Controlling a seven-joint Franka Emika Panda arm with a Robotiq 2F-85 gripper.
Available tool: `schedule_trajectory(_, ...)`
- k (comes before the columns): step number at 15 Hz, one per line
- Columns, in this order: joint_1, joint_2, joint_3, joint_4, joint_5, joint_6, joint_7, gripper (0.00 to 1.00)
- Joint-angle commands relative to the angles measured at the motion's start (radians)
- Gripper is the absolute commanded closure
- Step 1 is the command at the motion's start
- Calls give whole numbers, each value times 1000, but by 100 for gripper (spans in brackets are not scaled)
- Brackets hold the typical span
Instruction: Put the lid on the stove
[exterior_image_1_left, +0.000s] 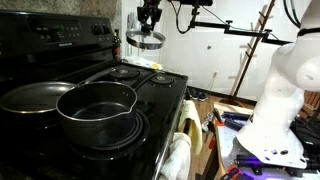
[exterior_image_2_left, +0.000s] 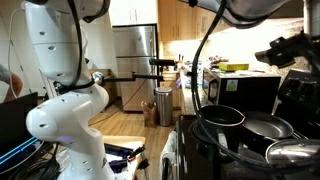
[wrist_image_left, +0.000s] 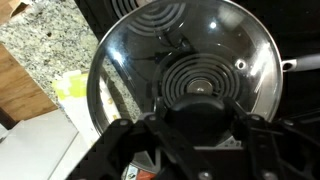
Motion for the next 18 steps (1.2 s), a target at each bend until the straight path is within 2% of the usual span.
schedule_trajectory(1, -41, 97, -30, 108, 56, -12, -116, 66)
schedule_trajectory(7, -105, 256, -59, 232, 127, -14, -279, 66)
schedule_trajectory(13, -144, 377, -43, 352, 144, -22, -389, 66)
schedule_trajectory(18, -178, 438, -16, 396, 195, -37, -469, 66)
